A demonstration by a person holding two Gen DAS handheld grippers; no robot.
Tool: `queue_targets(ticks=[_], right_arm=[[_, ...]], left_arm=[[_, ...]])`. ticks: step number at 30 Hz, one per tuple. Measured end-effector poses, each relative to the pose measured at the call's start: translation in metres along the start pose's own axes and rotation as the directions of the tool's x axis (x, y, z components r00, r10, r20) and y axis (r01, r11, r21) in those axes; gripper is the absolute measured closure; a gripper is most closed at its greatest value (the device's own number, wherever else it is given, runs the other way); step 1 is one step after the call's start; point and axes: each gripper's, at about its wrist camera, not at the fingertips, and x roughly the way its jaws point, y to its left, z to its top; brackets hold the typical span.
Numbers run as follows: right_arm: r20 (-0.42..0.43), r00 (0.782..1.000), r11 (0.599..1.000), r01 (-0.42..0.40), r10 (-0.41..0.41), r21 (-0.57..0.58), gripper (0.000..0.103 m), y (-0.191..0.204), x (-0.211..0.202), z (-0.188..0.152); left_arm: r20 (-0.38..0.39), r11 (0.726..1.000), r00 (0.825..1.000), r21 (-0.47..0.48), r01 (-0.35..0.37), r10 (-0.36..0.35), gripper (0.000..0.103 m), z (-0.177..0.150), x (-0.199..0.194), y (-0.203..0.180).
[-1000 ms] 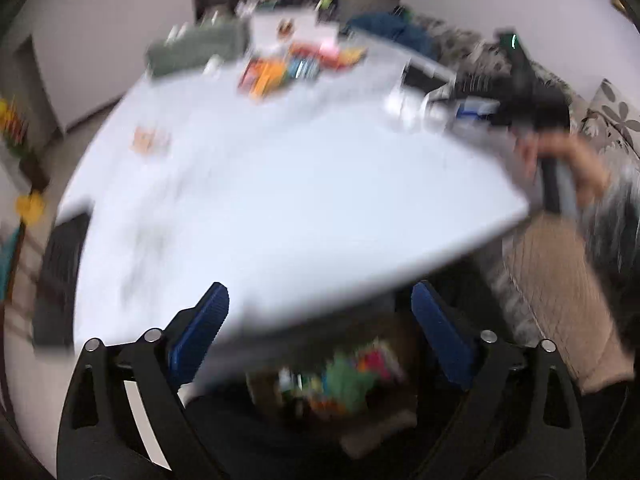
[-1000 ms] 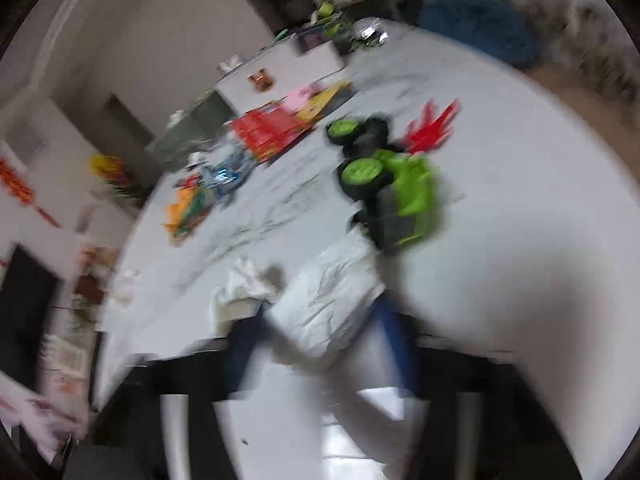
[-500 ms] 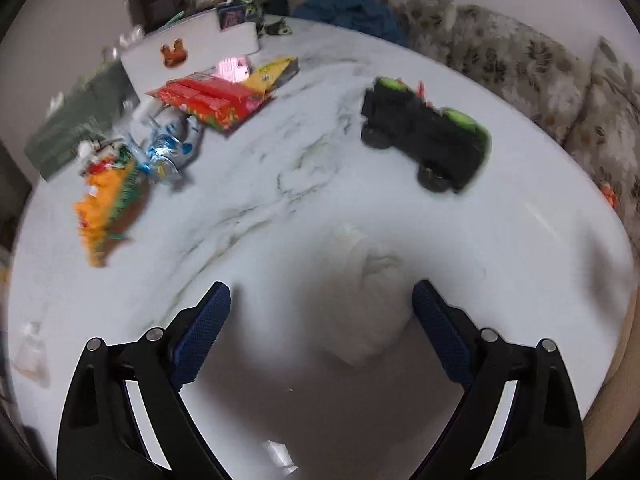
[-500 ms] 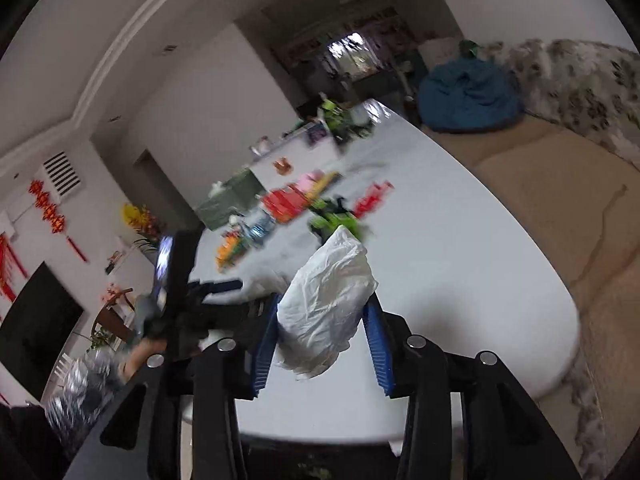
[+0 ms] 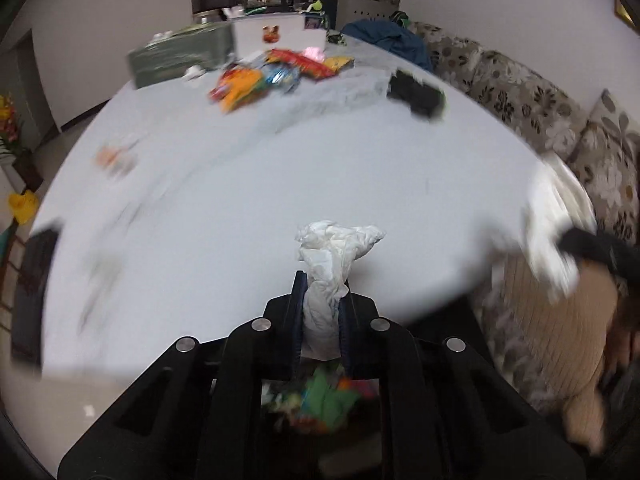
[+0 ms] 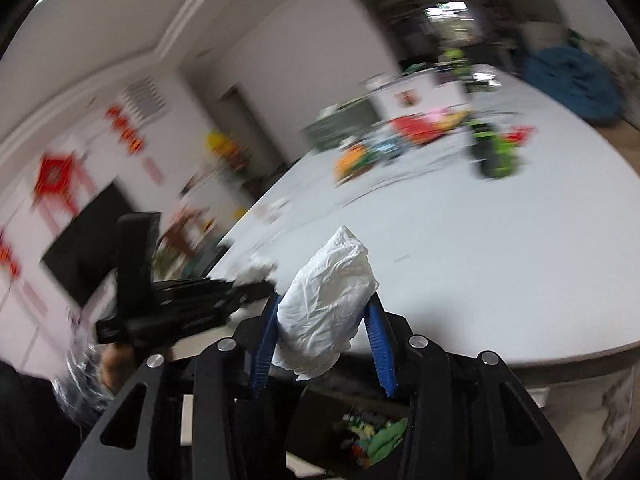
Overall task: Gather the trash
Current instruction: 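Lower both grippers into the cardboard box and release the bag and tissue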
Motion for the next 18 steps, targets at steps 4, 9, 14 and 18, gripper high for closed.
queue_targets(ticks=[4, 9, 14, 18], right_arm=[[-0.164, 0.983, 0.992, -0.094, 0.081, -0.079, 0.061, 0.034, 0.031, -0.037], [-0.377, 0.925, 0.992, -0.083, 0.040, -0.098, 0.061, 0.038, 0.087, -0.080], [-0.549, 0.836, 0.998, -0.038, 0.001, -0.056, 0.047, 0.018, 0.142, -0.119], [-0.571, 0.819, 0.996, 0.022, -0.065, -0.082, 0.044, 0.015, 0.153, -0.133]], left_arm=[[-0.102, 0.998, 0.994, -0.025, -0.051, 0.048, 0.089, -0.072, -0.004, 0.014], [-0.228, 0.996, 0.973, -0.071, -0.051, 0.034, 0.089, -0.121, 0.043, 0.029], [-0.370, 0.996, 0.929, -0.074, -0.054, 0.023, 0.064, -0.143, 0.096, 0.032], [-0.434, 0.991, 0.892, 0.014, -0.133, 0.126, 0.021, -0.157, 0.120, 0.023]])
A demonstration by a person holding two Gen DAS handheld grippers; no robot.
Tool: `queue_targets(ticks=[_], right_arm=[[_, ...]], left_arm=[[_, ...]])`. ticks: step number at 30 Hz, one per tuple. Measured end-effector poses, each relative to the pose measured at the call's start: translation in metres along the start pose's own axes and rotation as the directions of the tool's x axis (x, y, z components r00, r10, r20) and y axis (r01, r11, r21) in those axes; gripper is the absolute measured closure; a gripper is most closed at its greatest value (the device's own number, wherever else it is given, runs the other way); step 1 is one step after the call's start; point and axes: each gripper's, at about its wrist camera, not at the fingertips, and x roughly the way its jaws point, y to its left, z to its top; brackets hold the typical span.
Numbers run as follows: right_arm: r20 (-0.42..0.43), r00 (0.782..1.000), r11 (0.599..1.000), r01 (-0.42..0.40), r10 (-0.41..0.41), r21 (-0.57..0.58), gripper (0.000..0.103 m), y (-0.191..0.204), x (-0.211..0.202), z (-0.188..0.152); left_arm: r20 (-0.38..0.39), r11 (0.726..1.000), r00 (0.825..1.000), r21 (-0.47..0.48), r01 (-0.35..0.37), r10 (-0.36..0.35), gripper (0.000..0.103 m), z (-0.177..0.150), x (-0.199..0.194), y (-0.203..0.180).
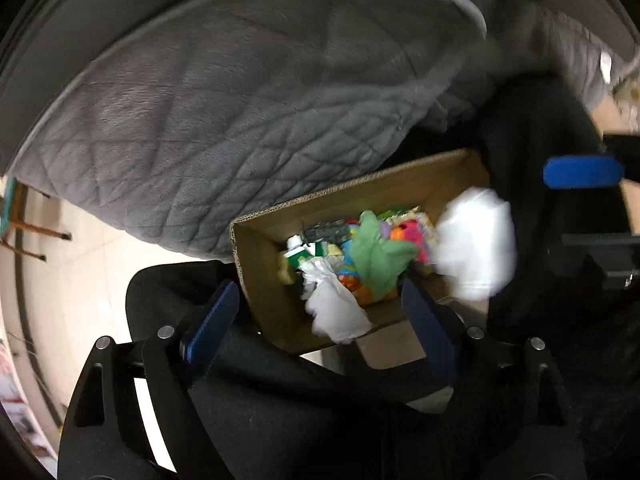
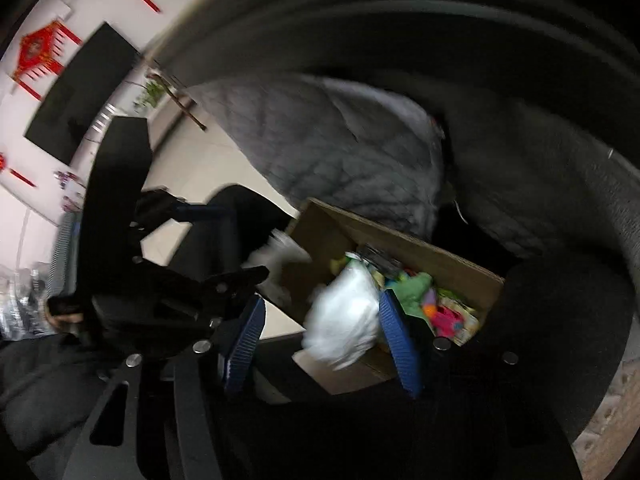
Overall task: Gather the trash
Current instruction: 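Lower both grippers into the cardboard box and release the bag and tissue, then grasp the green monster truck with the right gripper while the left grasps the clear plastic cup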
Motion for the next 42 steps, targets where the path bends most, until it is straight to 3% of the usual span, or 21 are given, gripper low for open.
queue_targets(ticks=[5, 10, 12, 14, 15, 17, 20, 22, 25, 28, 30, 32, 36, 38, 42], right_arm=[[0.096, 0.995, 1.000, 0.010, -0.008, -0.016, 0.041, 0.006, -0.036, 0.002], [0.247, 0.969, 0.997, 0.017, 0.002, -0.078, 0.040, 0.014, -0.122, 0.005], [0.349, 0.936, 0.993, 0.076, -0.041, -0.088, 0.027, 0.012, -0.162, 0.017], [0.465, 0.869, 0.980, 0.196, -0.167, -0.015, 0.021, -0.014, -0.205, 0.045], [0.487, 0.847, 0.972, 0.234, -0.215, 0.023, 0.017, -0.025, -0.214, 0.054], [0.524, 0.778, 0.938, 0.299, -0.346, 0.176, 0.016, -0.073, -0.234, 0.090], [0.480, 0.753, 0.885, 0.305, -0.451, 0.353, 0.015, -0.148, -0.240, 0.145], [0.429, 0.763, 0.858, 0.314, -0.483, 0.407, 0.015, -0.185, -0.235, 0.181], [0.373, 0.795, 0.859, 0.335, -0.478, 0.387, 0.015, -0.210, -0.220, 0.220], [0.237, 0.864, 0.873, 0.359, -0.445, 0.331, 0.020, -0.232, -0.189, 0.250], [0.180, 0.873, 0.864, 0.379, -0.453, 0.332, 0.053, -0.237, -0.179, 0.252], [0.202, 0.890, 0.893, 0.343, -0.408, 0.291, 0.053, -0.221, -0.177, 0.244], [0.239, 0.904, 0.923, 0.297, -0.354, 0.246, 0.054, -0.191, -0.176, 0.221], [0.252, 0.912, 0.936, 0.271, -0.324, 0.225, 0.054, -0.176, -0.177, 0.208], [0.270, 0.922, 0.954, 0.231, -0.278, 0.191, 0.053, -0.157, -0.164, 0.193]], left_arm=[[0.052, 0.999, 0.997, 0.011, -0.050, 0.049, 0.021, -0.003, -0.010, -0.005], [0.136, 0.991, 0.982, -0.012, -0.131, 0.131, 0.021, -0.002, -0.048, 0.003], [0.183, 0.991, 0.974, -0.023, -0.134, 0.136, 0.021, 0.000, -0.082, 0.012], [0.230, 0.993, 0.966, -0.049, -0.111, 0.119, 0.021, 0.004, -0.111, 0.019], [0.255, 0.993, 0.960, -0.064, -0.102, 0.115, 0.021, 0.008, -0.125, 0.023], [0.309, 0.990, 0.943, -0.102, -0.095, 0.122, 0.021, 0.020, -0.151, 0.033], [0.379, 0.985, 0.916, -0.154, -0.079, 0.132, 0.021, 0.041, -0.181, 0.045], [0.414, 0.983, 0.900, -0.171, -0.074, 0.140, 0.017, 0.053, -0.193, 0.048], [0.433, 0.977, 0.886, -0.198, -0.084, 0.164, 0.013, 0.076, -0.199, 0.051], [0.429, 0.976, 0.890, -0.205, -0.070, 0.154, 0.013, 0.094, -0.195, 0.057], [0.414, 0.971, 0.891, -0.217, -0.102, 0.186, 0.013, 0.113, -0.191, 0.061], [0.408, 0.960, 0.882, -0.240, -0.145, 0.235, 0.013, 0.135, -0.186, 0.069], [0.383, 0.925, 0.864, -0.317, -0.210, 0.328, 0.013, 0.185, -0.169, 0.105], [0.337, 0.897, 0.871, -0.383, -0.220, 0.357, 0.013, 0.214, -0.158, 0.134], [0.301, 0.859, 0.908, -0.500, -0.111, 0.292, 0.013, 0.257, -0.137, 0.185]])
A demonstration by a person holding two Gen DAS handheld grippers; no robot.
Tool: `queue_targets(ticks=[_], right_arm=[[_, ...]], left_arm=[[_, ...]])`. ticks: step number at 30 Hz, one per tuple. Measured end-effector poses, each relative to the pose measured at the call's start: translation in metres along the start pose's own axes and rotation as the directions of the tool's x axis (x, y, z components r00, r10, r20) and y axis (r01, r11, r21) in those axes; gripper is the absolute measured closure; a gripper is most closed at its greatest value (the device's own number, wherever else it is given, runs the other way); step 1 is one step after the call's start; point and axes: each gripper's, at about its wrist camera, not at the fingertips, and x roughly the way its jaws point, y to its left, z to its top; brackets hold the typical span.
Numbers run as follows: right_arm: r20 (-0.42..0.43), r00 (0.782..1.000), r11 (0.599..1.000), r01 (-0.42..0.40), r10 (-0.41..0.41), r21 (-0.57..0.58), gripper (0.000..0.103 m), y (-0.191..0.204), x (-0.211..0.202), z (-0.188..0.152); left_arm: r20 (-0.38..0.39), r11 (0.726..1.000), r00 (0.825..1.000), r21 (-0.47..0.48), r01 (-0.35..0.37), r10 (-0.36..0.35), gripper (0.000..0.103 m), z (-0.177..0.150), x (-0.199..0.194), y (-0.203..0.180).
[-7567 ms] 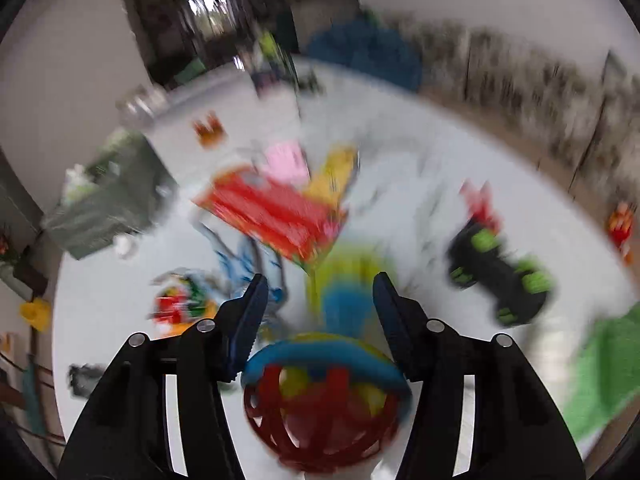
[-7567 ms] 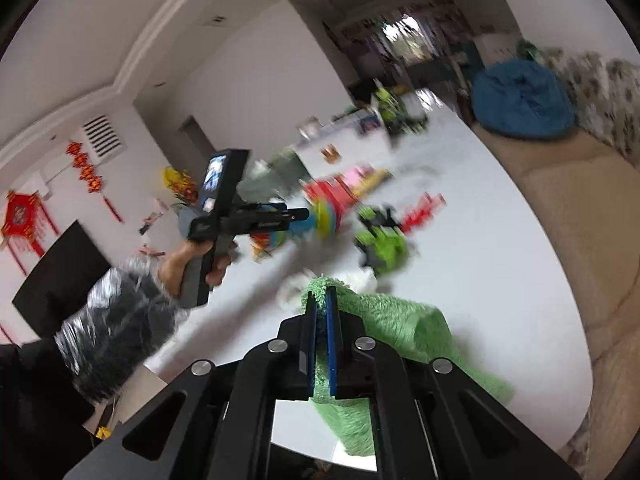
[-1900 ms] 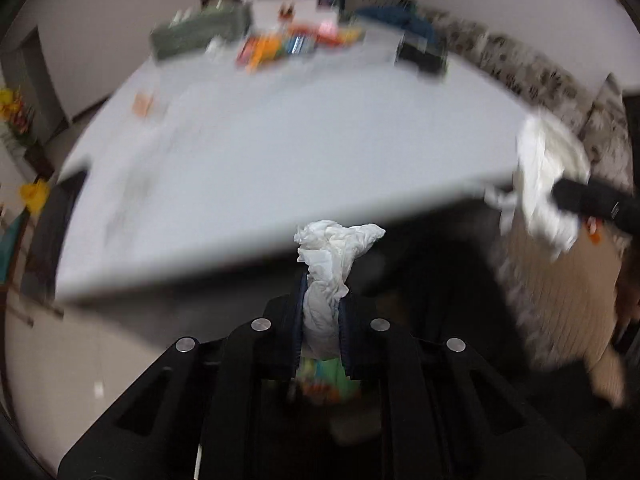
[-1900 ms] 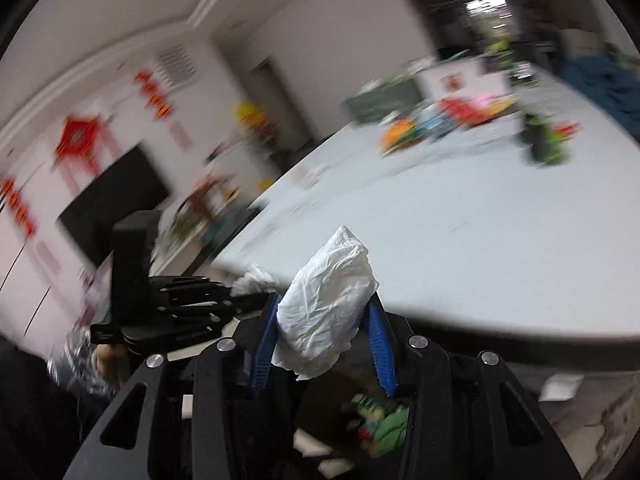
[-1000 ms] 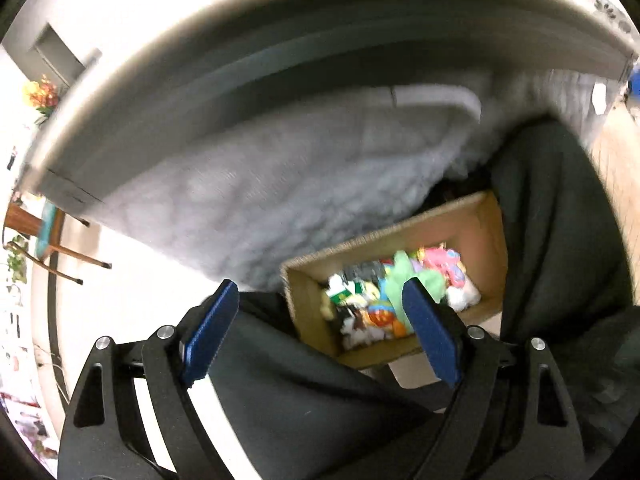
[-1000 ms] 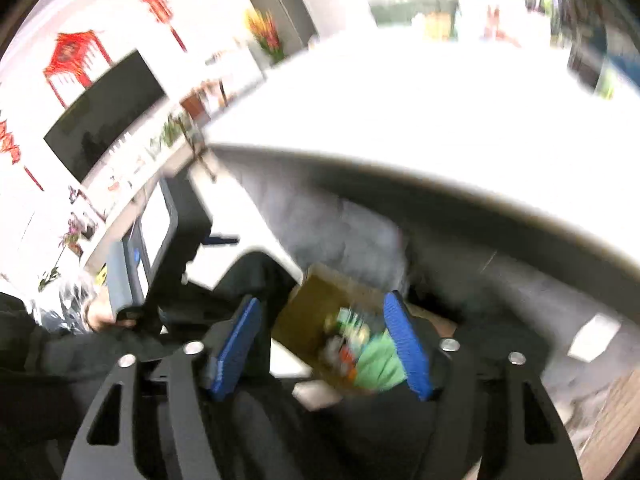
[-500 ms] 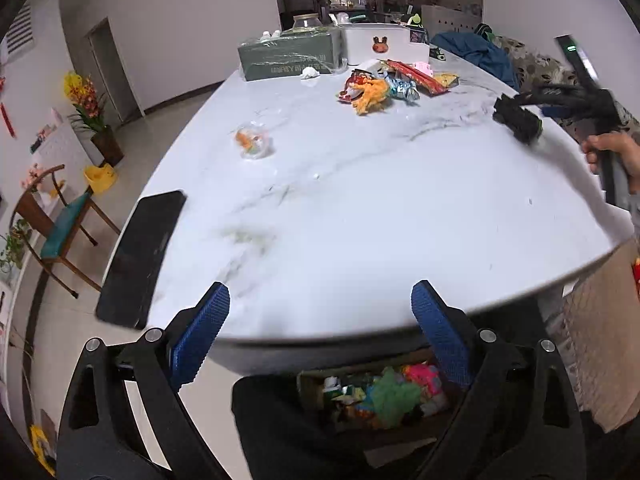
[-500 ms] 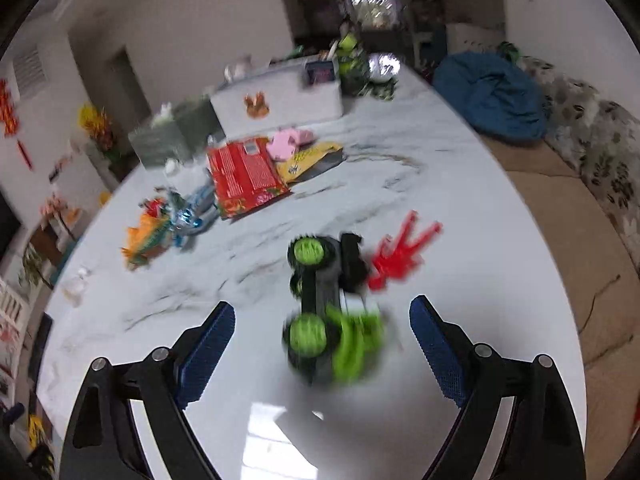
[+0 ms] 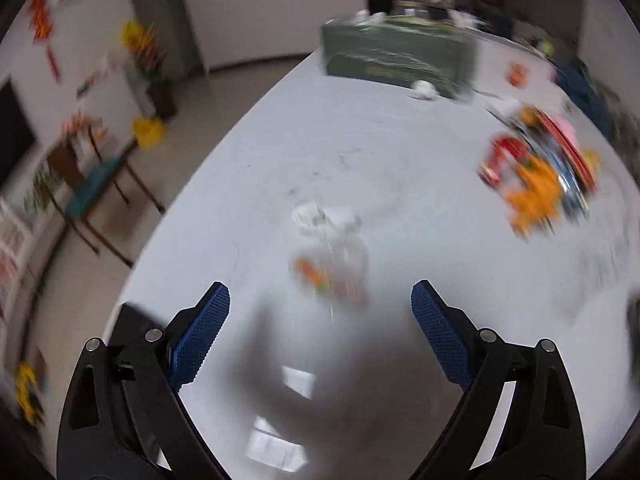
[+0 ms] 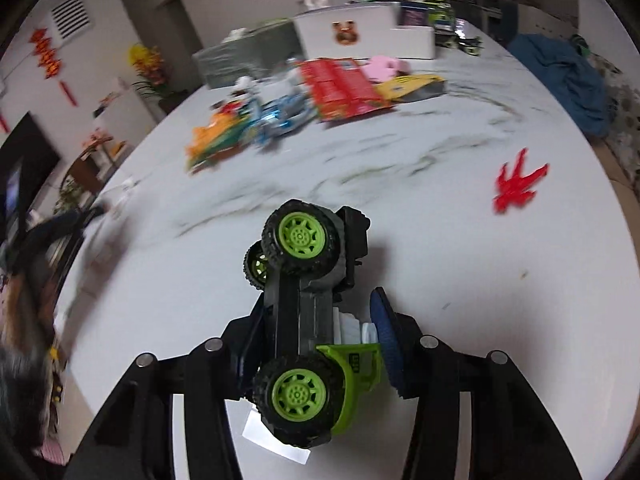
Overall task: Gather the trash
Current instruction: 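Grasp the green monster truck with the right gripper while the left grasps the clear plastic cup, then carry the truck and cup down to the cardboard box and release them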
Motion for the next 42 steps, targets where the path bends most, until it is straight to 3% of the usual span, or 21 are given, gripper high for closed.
queue_targets(ticks=[3, 4, 5, 6, 7, 12, 16, 20, 23, 27, 31, 36, 38, 39, 42], right_arm=[[0.006, 1.000, 1.000, -0.020, 0.020, 0.001, 0.053, 0.006, 0.003, -0.004], [0.005, 1.000, 1.000, -0.022, 0.022, 0.005, 0.053, 0.007, 0.005, -0.003], [0.004, 1.000, 1.000, -0.026, 0.026, 0.009, 0.053, 0.007, 0.005, -0.003], [0.004, 1.000, 1.000, -0.027, 0.027, 0.010, 0.053, 0.008, 0.006, -0.003], [0.004, 1.000, 1.000, -0.027, 0.027, 0.008, 0.053, 0.009, 0.005, -0.003], [0.029, 0.999, 1.000, -0.016, 0.016, 0.014, 0.053, 0.016, 0.004, -0.008], [0.053, 0.997, 0.998, -0.056, 0.057, -0.018, 0.053, 0.036, -0.009, -0.021], [0.082, 0.986, 0.988, -0.141, 0.146, -0.068, 0.054, 0.067, -0.041, -0.048], [0.081, 0.975, 0.975, -0.199, 0.207, -0.097, 0.054, 0.089, -0.060, -0.073], [0.072, 0.960, 0.960, -0.263, 0.271, -0.098, 0.054, 0.110, -0.077, -0.108], [0.013, 0.950, 0.946, -0.308, 0.311, -0.106, 0.054, 0.127, -0.084, -0.147], [-0.129, 0.938, 0.939, -0.334, 0.322, -0.084, 0.053, 0.139, -0.054, -0.191], [-0.208, 0.927, 0.942, -0.330, 0.313, -0.055, 0.052, 0.139, -0.023, -0.204], [-0.228, 0.927, 0.947, -0.316, 0.296, -0.054, 0.049, 0.138, -0.010, -0.209], [-0.253, 0.933, 0.961, -0.274, 0.256, -0.039, 0.045, 0.132, 0.013, -0.212]], left_arm=[[-0.044, 0.998, 0.999, -0.060, 0.012, -0.014, 0.013, 0.014, 0.026, 0.001], [-0.065, 0.997, 0.998, -0.069, 0.023, -0.028, 0.024, 0.016, 0.036, 0.000], [-0.053, 0.997, 0.998, -0.072, 0.022, -0.026, 0.028, 0.015, 0.040, -0.002], [-0.023, 0.998, 0.999, -0.057, 0.030, -0.032, 0.049, 0.014, 0.039, -0.006], [-0.019, 0.998, 0.999, -0.042, 0.041, -0.042, 0.058, 0.013, 0.038, -0.009], [0.007, 0.985, 0.985, 0.000, 0.175, -0.175, 0.058, -0.006, 0.019, -0.016], [0.074, 0.939, 0.936, 0.044, 0.340, -0.343, 0.058, -0.038, -0.043, -0.010], [0.138, 0.904, 0.905, 0.215, 0.369, -0.403, 0.058, -0.097, -0.119, -0.010], [0.138, 0.868, 0.883, 0.302, 0.395, -0.450, 0.058, -0.145, -0.153, -0.006], [0.087, 0.834, 0.852, 0.280, 0.476, -0.516, 0.058, -0.181, -0.167, 0.005], [0.000, 0.825, 0.871, 0.322, 0.466, -0.492, 0.058, -0.229, -0.160, 0.000], [-0.193, 0.802, 0.874, 0.347, 0.486, -0.446, 0.056, -0.288, -0.113, -0.015], [-0.245, 0.809, 0.892, 0.379, 0.449, -0.380, 0.039, -0.303, -0.086, -0.025], [-0.254, 0.817, 0.901, 0.385, 0.429, -0.353, 0.026, -0.310, -0.074, -0.028], [-0.318, 0.825, 0.892, 0.368, 0.429, -0.322, 0.024, -0.320, -0.049, -0.033]])
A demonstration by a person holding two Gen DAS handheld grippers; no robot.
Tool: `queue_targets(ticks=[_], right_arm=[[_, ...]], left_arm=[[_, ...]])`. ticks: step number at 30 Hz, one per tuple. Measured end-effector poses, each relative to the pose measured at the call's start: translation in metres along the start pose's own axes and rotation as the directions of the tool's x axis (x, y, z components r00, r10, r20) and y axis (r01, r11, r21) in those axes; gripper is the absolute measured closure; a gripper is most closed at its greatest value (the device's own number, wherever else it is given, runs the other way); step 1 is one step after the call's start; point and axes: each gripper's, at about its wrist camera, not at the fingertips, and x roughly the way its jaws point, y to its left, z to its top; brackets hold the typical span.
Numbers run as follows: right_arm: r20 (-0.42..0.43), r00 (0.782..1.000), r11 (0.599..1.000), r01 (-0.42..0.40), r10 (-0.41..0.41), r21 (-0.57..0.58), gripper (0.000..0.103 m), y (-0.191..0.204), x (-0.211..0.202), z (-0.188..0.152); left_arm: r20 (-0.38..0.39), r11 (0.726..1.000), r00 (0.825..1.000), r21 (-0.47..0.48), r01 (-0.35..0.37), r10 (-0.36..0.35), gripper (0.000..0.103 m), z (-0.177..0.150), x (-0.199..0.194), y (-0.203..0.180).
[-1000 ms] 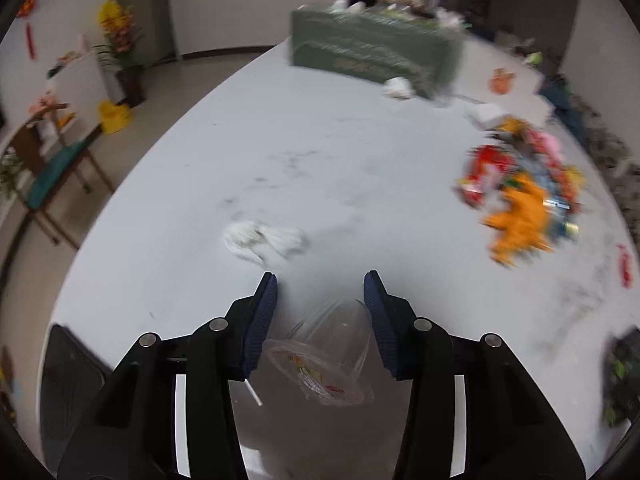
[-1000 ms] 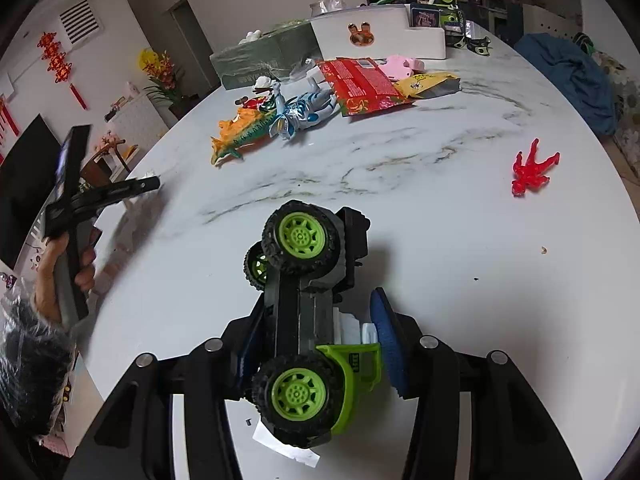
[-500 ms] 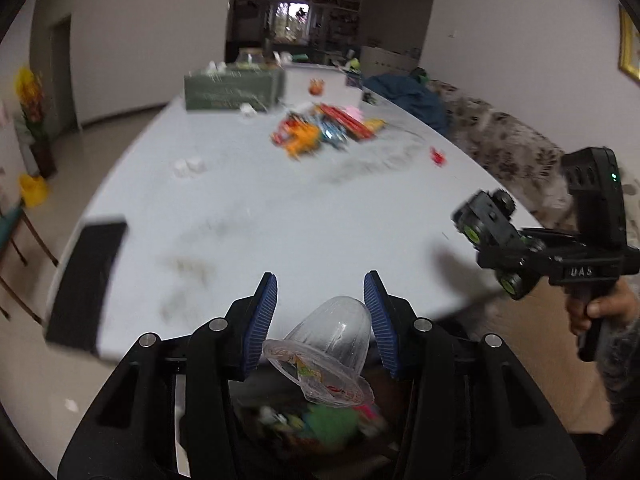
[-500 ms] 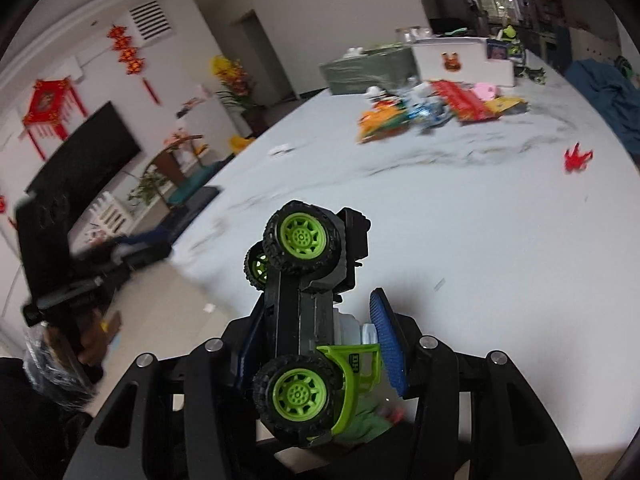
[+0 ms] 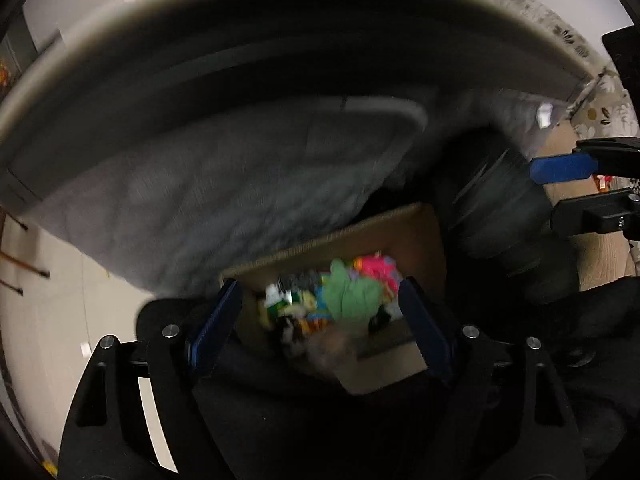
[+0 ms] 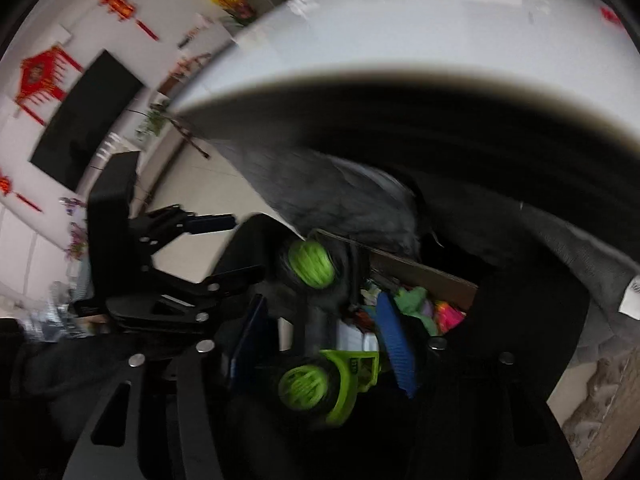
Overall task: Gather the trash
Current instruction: 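Carry the truck and cup down to the cardboard box and release them, then grasp the red figure with the right gripper while the left grasps the orange dinosaur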
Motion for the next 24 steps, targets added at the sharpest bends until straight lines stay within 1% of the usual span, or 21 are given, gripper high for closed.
queue_targets(ticks=[1, 3, 5, 6, 7, 8, 10, 11, 12, 13, 14, 15, 16, 17, 18, 19, 20, 21, 22, 23, 24], right_arm=[[0.014, 1.000, 1.000, -0.013, 0.013, 0.001, 0.045, -0.001, -0.006, 0.003], [0.062, 0.998, 0.999, -0.027, 0.029, -0.022, 0.044, 0.004, -0.026, 0.010], [0.145, 0.989, 0.998, -0.027, 0.035, -0.057, 0.041, 0.006, -0.060, 0.029], [0.194, 0.980, 0.997, -0.034, 0.046, -0.066, 0.039, 0.006, -0.079, 0.036], [0.227, 0.973, 0.997, -0.029, 0.044, -0.069, 0.038, 0.002, -0.092, 0.045], [0.278, 0.960, 0.998, 0.003, 0.016, -0.066, 0.037, -0.005, -0.110, 0.058], [0.365, 0.925, 0.992, 0.120, -0.100, -0.030, 0.036, -0.026, -0.139, 0.087], [0.390, 0.909, 0.987, 0.160, -0.146, -0.004, 0.033, -0.036, -0.147, 0.097], [0.416, 0.886, 0.978, 0.206, -0.206, 0.045, 0.029, -0.053, -0.156, 0.112], [0.437, 0.858, 0.963, 0.241, -0.271, 0.124, 0.027, -0.080, -0.166, 0.131], [0.437, 0.839, 0.945, 0.261, -0.323, 0.199, 0.027, -0.107, -0.172, 0.147], [0.420, 0.825, 0.920, 0.284, -0.378, 0.270, 0.027, -0.132, -0.173, 0.162], [0.386, 0.805, 0.880, 0.324, -0.450, 0.348, 0.027, -0.166, -0.173, 0.182], [0.363, 0.800, 0.858, 0.337, -0.477, 0.387, 0.027, -0.188, -0.170, 0.195], [0.342, 0.802, 0.843, 0.335, -0.490, 0.421, 0.028, -0.208, -0.166, 0.208], [0.321, 0.805, 0.821, 0.318, -0.498, 0.474, 0.029, -0.231, -0.161, 0.220], [0.306, 0.814, 0.806, 0.295, -0.493, 0.513, 0.029, -0.249, -0.156, 0.231], [0.297, 0.820, 0.798, 0.284, -0.489, 0.531, 0.029, -0.258, -0.151, 0.237], [0.272, 0.818, 0.778, 0.297, -0.506, 0.554, 0.029, -0.269, -0.144, 0.246], [0.266, 0.799, 0.767, 0.337, -0.540, 0.545, 0.029, -0.271, -0.141, 0.252], [0.234, 0.779, 0.757, 0.415, -0.582, 0.504, 0.030, -0.270, -0.133, 0.261]], left_arm=[[-0.004, 1.000, 1.000, -0.006, 0.004, -0.004, 0.024, -0.001, 0.000, 0.002], [0.034, 1.000, 0.999, 0.004, -0.003, 0.003, 0.024, 0.002, -0.013, 0.003], [0.077, 1.000, 0.997, 0.010, 0.007, -0.007, 0.024, 0.009, -0.035, 0.003], [0.102, 1.000, 0.995, 0.011, 0.017, -0.019, 0.022, 0.015, -0.045, 0.002], [0.132, 1.000, 0.991, 0.014, 0.028, -0.030, 0.017, 0.024, -0.057, 0.003], [0.174, 0.999, 0.984, 0.020, 0.032, -0.035, 0.015, 0.036, -0.071, 0.004], [0.241, 0.999, 0.970, 0.030, 0.018, -0.025, 0.014, 0.059, -0.092, 0.002], [0.265, 0.999, 0.964, 0.035, 0.010, -0.019, 0.014, 0.069, -0.099, 0.001], [0.290, 0.999, 0.957, 0.038, 0.000, -0.011, 0.014, 0.078, -0.105, 0.000], [0.316, 0.999, 0.949, 0.037, -0.013, 0.000, 0.013, 0.088, -0.110, -0.002], [0.341, 0.999, 0.940, 0.036, -0.021, 0.007, 0.013, 0.102, -0.113, -0.001], [0.354, 0.999, 0.935, 0.034, -0.021, 0.008, 0.013, 0.111, -0.114, -0.002], [0.364, 0.999, 0.931, 0.029, -0.022, 0.010, 0.013, 0.121, -0.114, -0.002], [0.372, 1.000, 0.928, 0.020, -0.023, 0.014, 0.013, 0.135, -0.113, -0.002], [0.376, 1.000, 0.926, 0.014, -0.025, 0.018, 0.013, 0.148, -0.110, -0.001], [0.378, 0.999, 0.926, 0.011, -0.030, 0.024, 0.013, 0.156, -0.108, 0.003], [0.379, 0.999, 0.924, 0.003, -0.049, 0.045, 0.013, 0.171, -0.104, 0.004], [0.381, 0.998, 0.923, 0.002, -0.064, 0.059, 0.013, 0.184, -0.101, 0.005], [0.381, 0.997, 0.921, -0.002, -0.080, 0.075, 0.013, 0.197, -0.097, 0.006], [0.382, 0.994, 0.918, -0.016, -0.104, 0.102, 0.013, 0.216, -0.088, 0.010], [0.380, 0.993, 0.917, -0.029, -0.118, 0.120, 0.013, 0.234, -0.082, 0.015]])
